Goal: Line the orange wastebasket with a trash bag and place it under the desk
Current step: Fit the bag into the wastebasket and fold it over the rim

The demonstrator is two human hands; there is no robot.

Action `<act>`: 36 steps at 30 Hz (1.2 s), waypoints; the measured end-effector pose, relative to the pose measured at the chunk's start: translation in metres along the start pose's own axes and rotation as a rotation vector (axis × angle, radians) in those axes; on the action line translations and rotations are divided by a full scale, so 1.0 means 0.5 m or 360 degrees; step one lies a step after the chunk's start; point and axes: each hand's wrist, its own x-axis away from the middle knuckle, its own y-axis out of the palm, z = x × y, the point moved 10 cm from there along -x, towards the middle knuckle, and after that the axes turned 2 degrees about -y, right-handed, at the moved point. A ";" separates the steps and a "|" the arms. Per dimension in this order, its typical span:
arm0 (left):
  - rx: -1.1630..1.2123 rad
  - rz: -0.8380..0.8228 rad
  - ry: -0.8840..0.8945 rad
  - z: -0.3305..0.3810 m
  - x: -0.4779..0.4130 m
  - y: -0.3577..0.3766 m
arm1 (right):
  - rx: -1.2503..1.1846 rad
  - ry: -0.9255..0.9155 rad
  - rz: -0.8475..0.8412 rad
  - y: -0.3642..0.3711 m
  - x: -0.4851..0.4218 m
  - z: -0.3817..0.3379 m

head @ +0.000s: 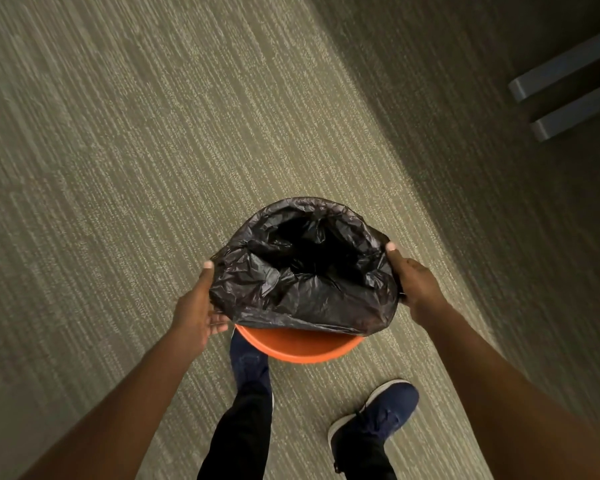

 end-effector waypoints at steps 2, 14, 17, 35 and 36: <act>-0.0076 0.0014 0.0032 -0.018 0.026 0.012 | 0.0008 -0.0039 -0.0030 0.004 0.022 0.012; -0.0107 0.0127 -0.0060 -0.173 0.062 0.041 | 0.0030 0.0124 -0.0221 0.019 0.083 0.154; -0.0080 0.0128 -0.0081 -0.196 0.053 0.045 | 0.0176 0.0157 -0.0223 0.022 0.080 0.180; -0.0517 0.0122 0.0105 -0.183 -0.062 0.038 | 0.0925 -0.0125 0.0190 0.013 0.016 0.174; -0.0486 0.0165 0.0127 -0.175 -0.058 0.030 | 0.0804 -0.0095 0.0186 0.010 0.014 0.177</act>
